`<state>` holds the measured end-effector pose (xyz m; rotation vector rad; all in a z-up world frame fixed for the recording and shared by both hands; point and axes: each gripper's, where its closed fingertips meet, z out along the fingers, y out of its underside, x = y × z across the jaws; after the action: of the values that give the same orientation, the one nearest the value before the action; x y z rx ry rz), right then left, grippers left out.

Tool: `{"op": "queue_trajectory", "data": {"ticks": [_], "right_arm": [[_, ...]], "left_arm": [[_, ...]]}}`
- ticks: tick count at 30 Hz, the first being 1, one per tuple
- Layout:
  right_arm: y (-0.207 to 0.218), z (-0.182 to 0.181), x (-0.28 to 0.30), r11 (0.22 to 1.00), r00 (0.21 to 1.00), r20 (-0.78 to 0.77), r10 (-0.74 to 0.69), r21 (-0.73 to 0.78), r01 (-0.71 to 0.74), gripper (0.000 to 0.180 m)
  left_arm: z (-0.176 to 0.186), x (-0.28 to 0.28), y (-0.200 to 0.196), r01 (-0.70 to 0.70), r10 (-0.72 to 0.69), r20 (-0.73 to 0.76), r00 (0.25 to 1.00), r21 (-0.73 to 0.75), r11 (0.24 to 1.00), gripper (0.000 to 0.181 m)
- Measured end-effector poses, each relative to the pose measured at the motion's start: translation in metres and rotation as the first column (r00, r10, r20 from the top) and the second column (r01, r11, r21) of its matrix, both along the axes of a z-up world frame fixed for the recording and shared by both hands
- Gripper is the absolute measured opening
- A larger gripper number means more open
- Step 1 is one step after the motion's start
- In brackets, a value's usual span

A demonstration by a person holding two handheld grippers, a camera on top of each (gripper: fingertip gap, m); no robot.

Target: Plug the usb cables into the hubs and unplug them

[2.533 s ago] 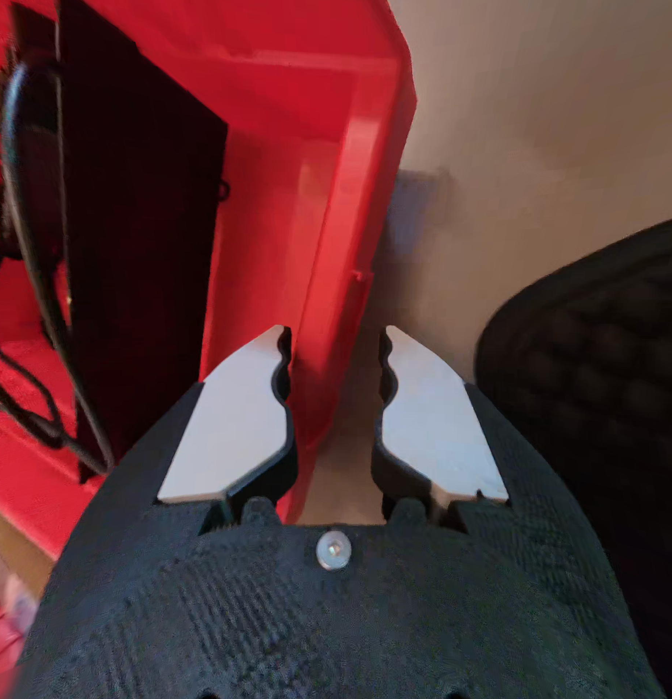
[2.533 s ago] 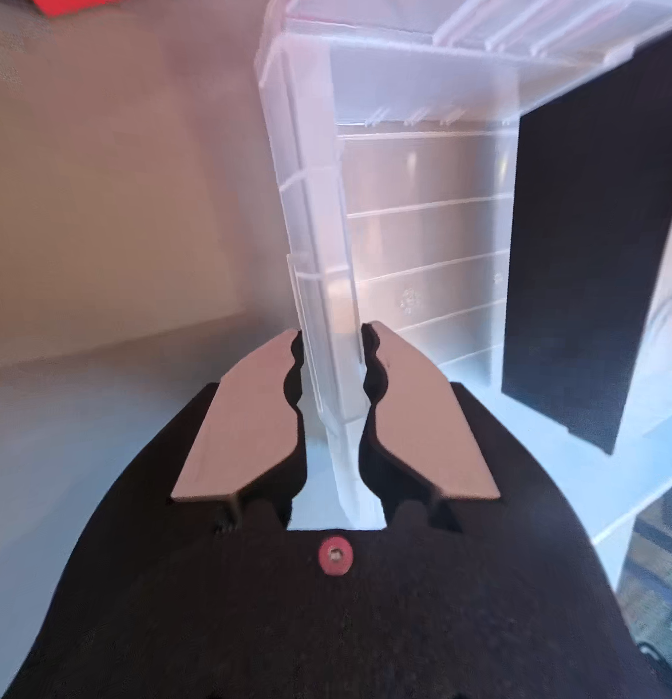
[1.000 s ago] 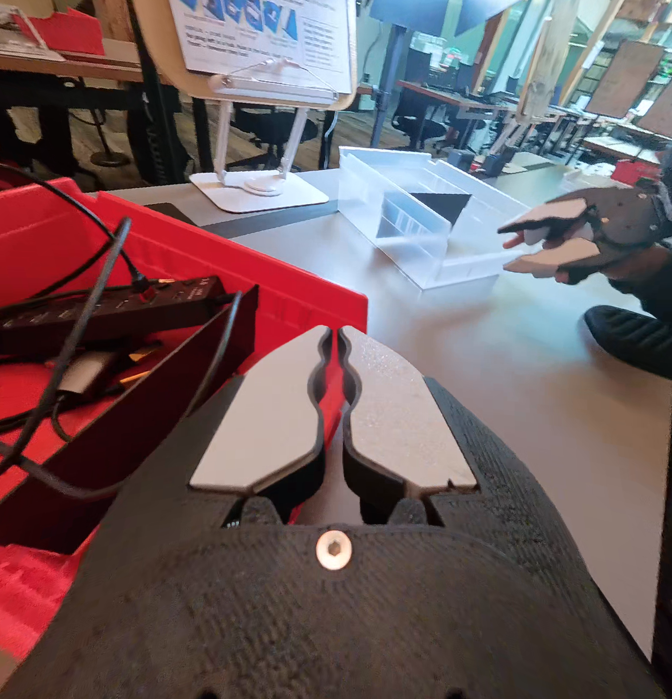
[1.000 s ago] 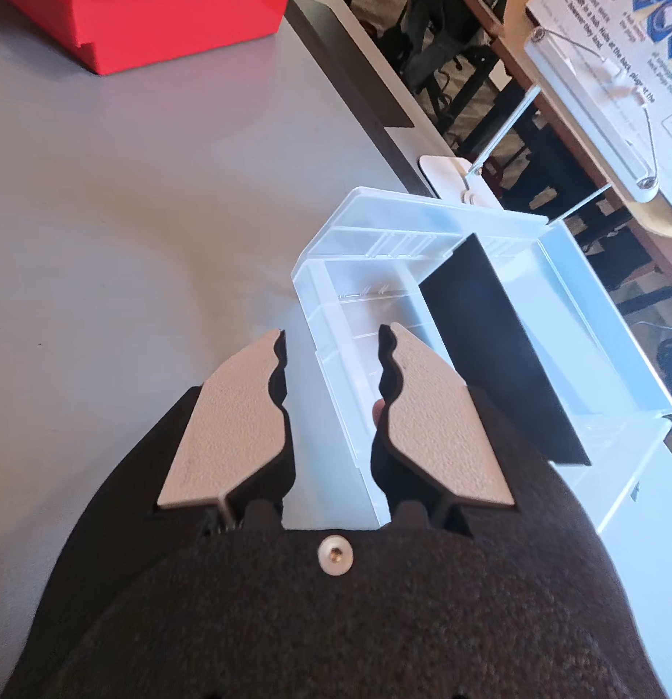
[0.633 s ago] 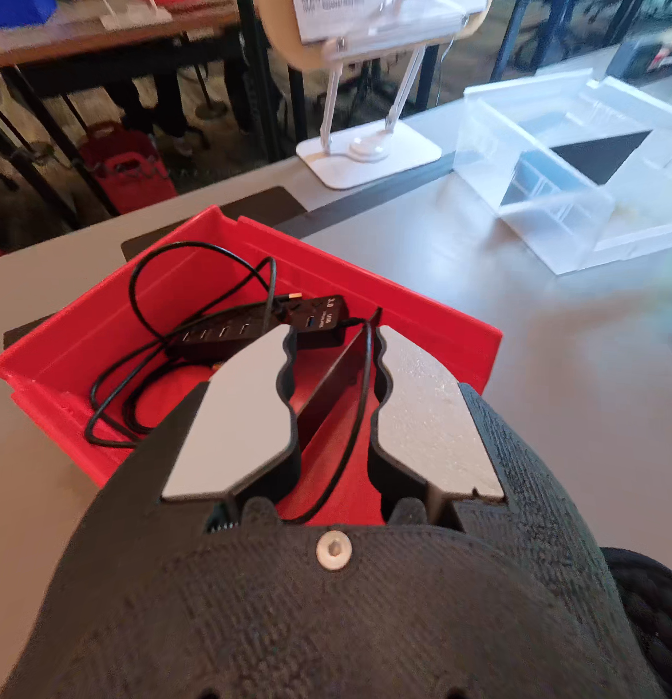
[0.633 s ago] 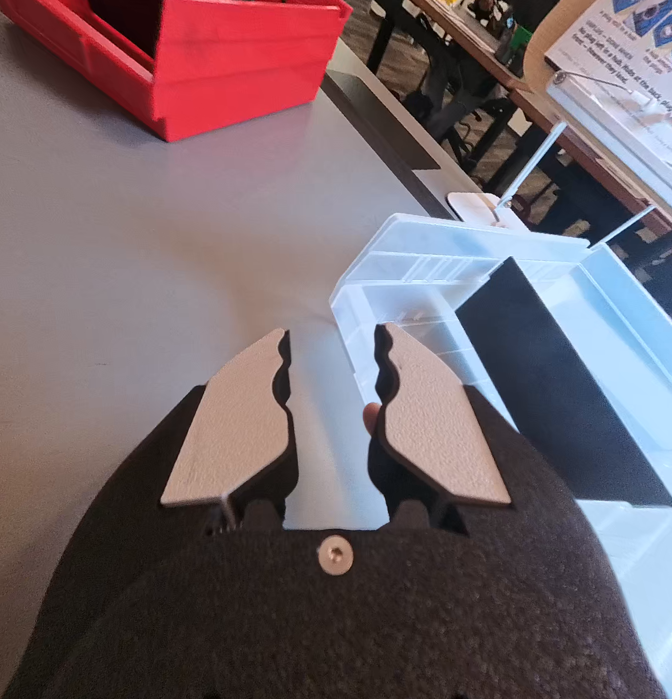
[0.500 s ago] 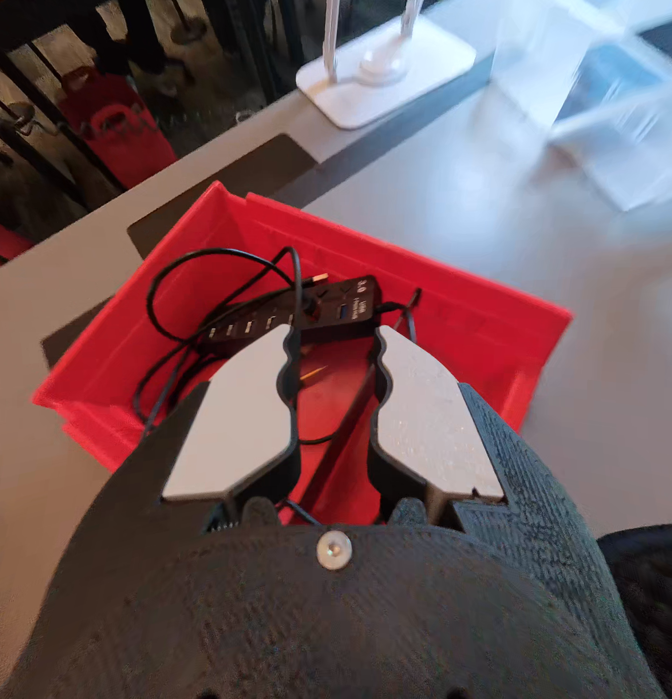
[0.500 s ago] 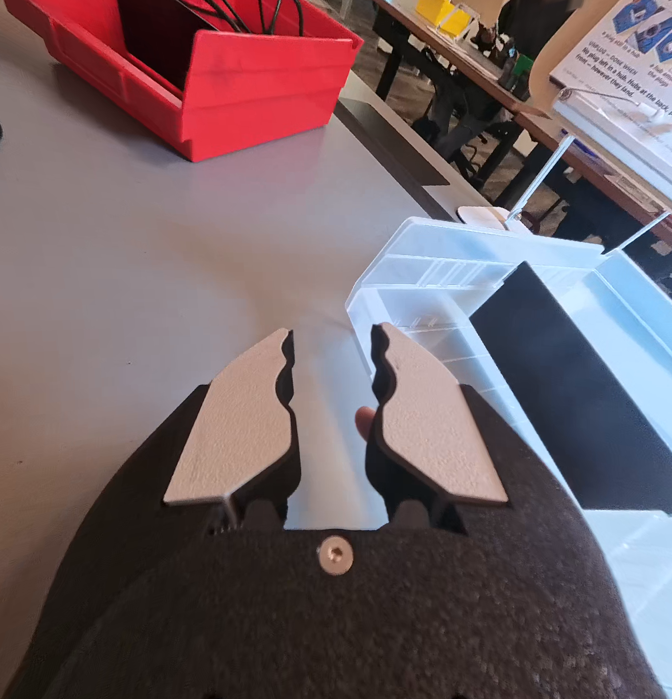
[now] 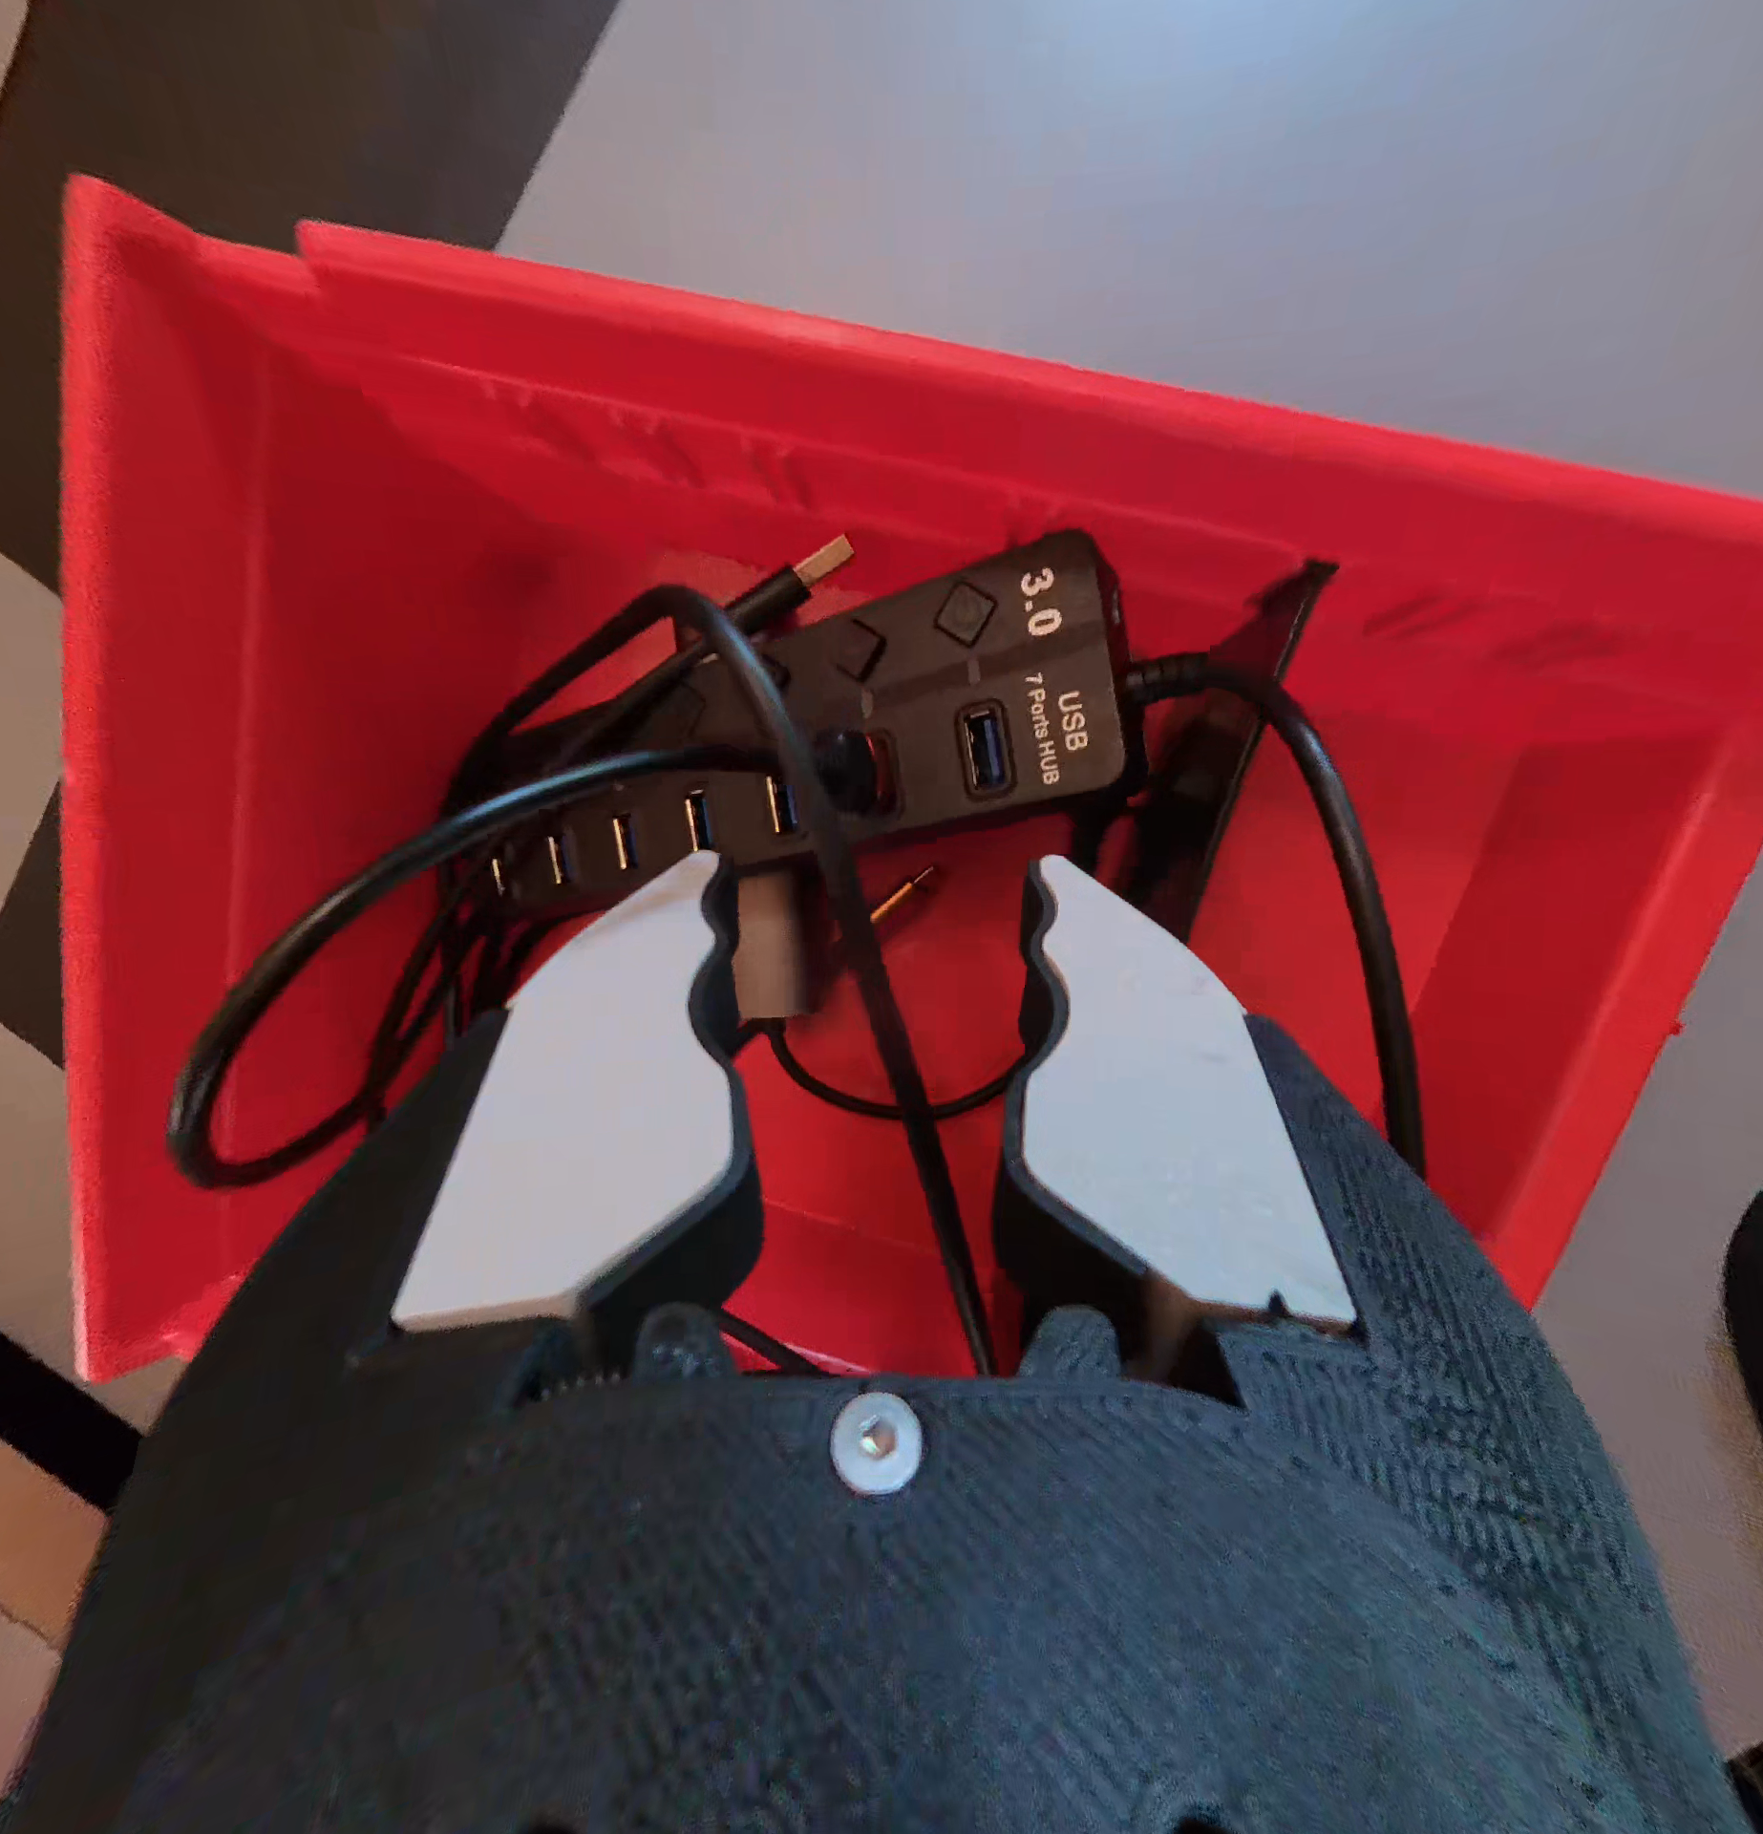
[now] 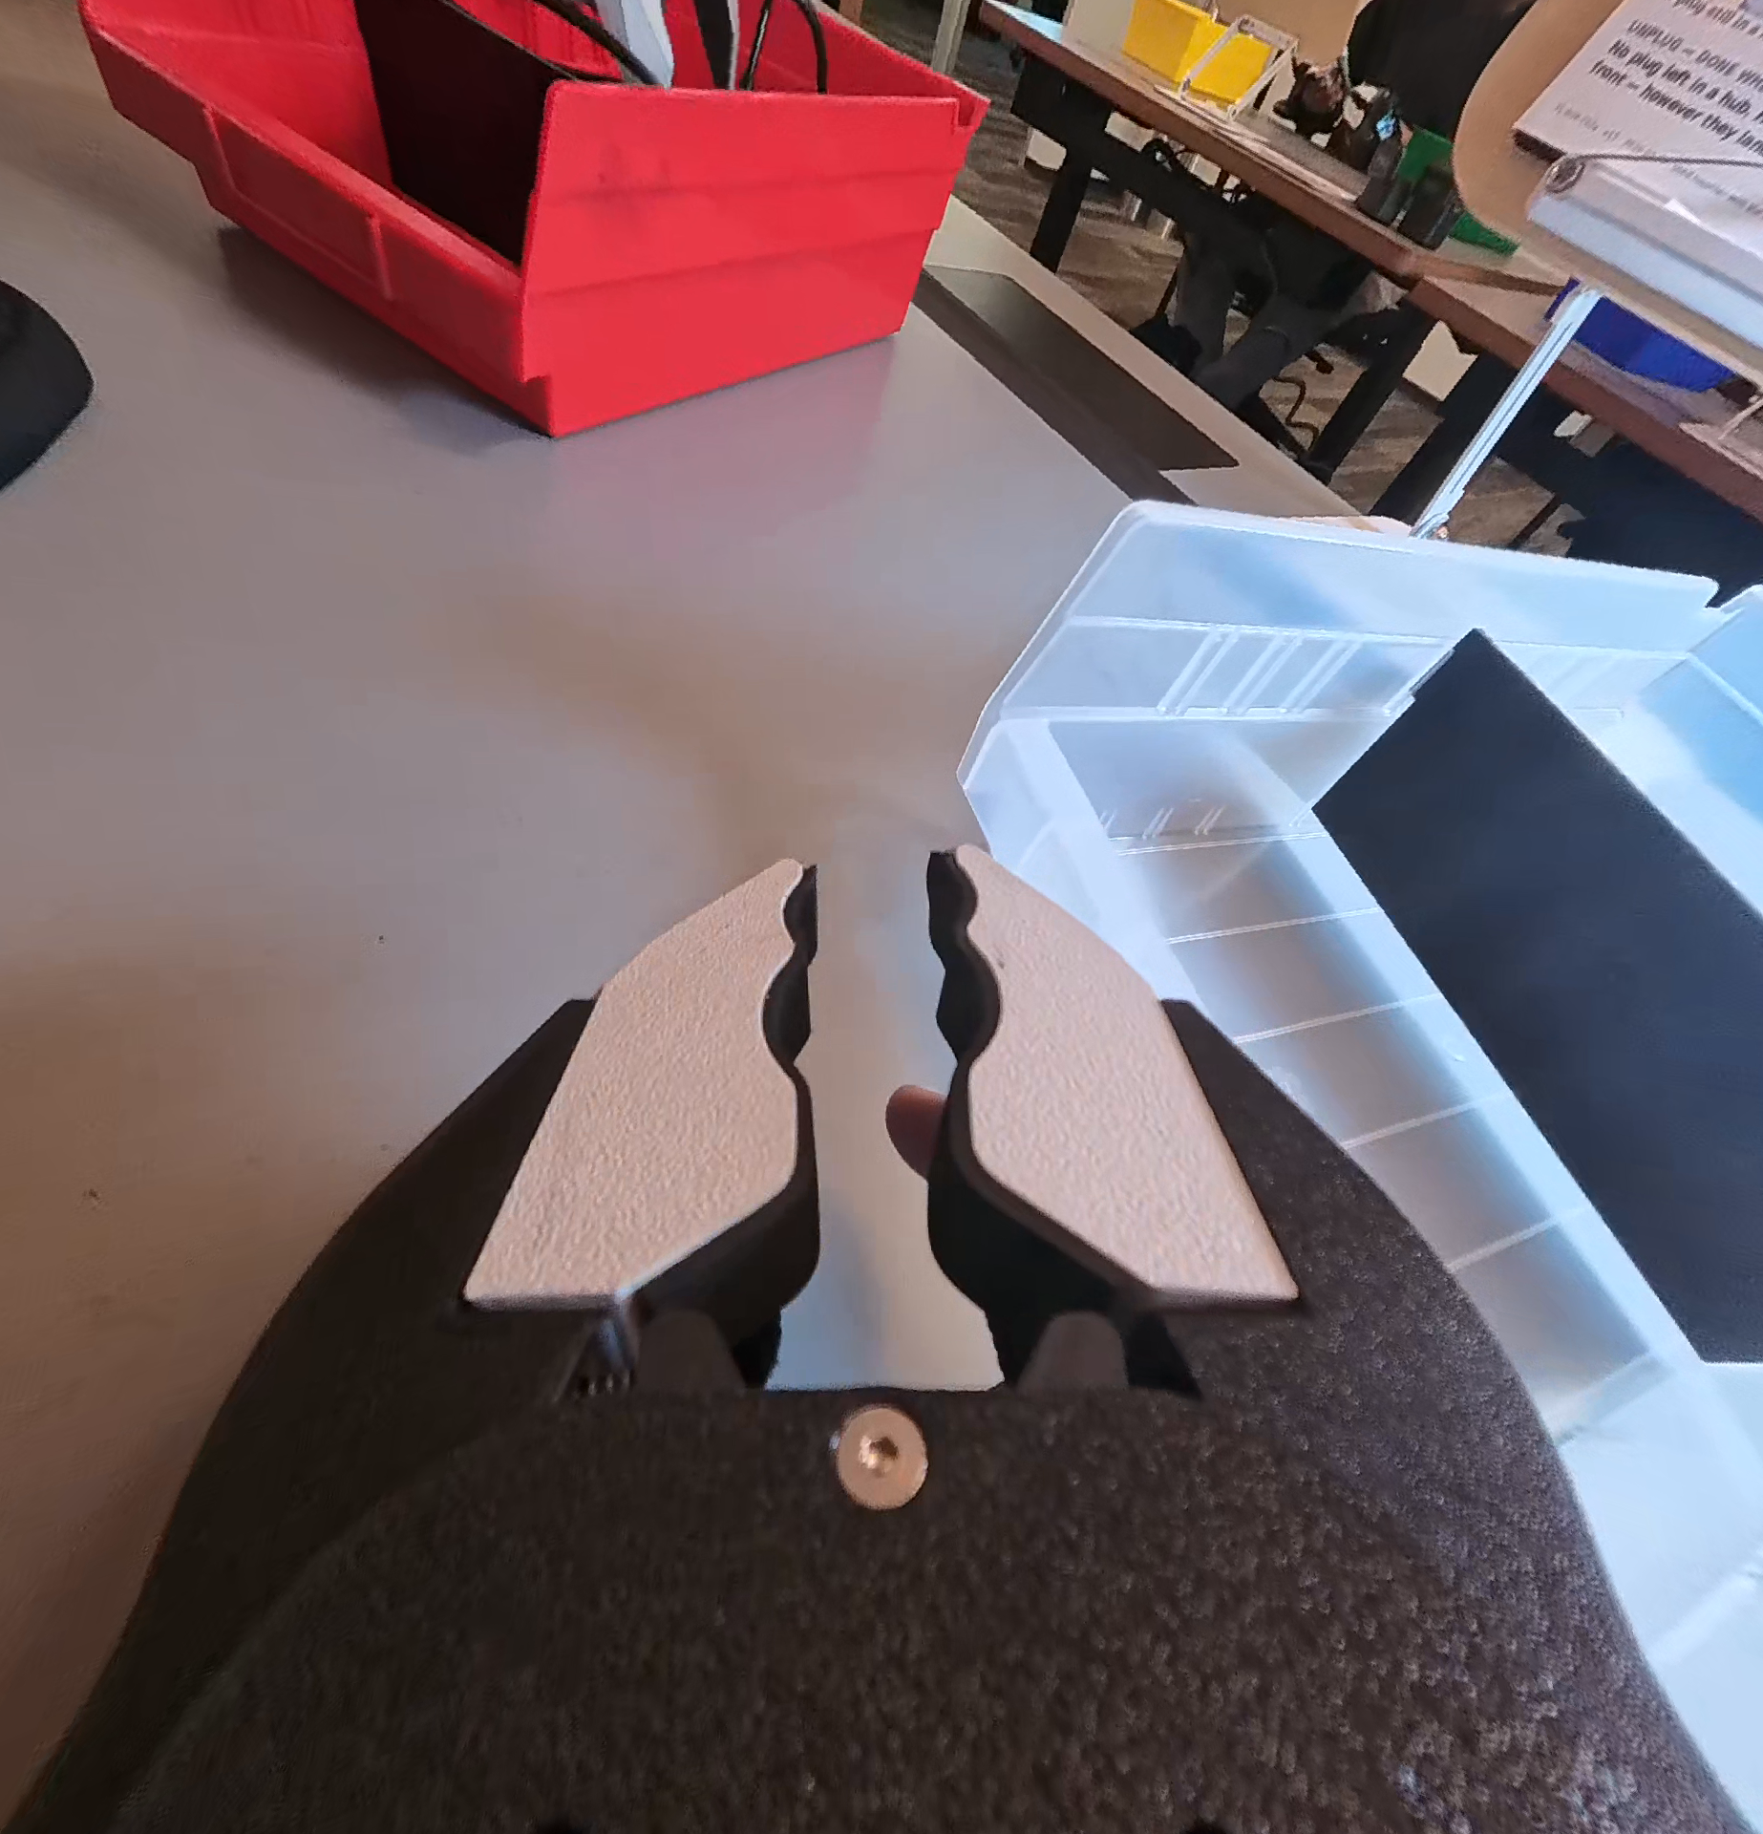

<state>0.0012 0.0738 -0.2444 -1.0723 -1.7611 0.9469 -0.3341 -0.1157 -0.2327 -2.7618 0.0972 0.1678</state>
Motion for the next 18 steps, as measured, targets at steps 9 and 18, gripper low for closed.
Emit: {"op": "queue_trajectory", "data": {"ticks": [9,18], "right_arm": [[-0.003,-0.008,0.001,0.999,0.999,0.026,0.023,0.024,-0.024,0.021],[-0.005,-0.008,0.001,0.999,0.999,0.019,0.029,0.034,-0.03,0.02]], "left_arm": [[-0.015,-0.007,0.001,0.141,-0.168,-0.241,0.956,-0.125,0.982,0.058],[-0.018,-0.007,0.014,0.233,-0.214,-0.256,0.943,0.043,0.972,0.055]]}}
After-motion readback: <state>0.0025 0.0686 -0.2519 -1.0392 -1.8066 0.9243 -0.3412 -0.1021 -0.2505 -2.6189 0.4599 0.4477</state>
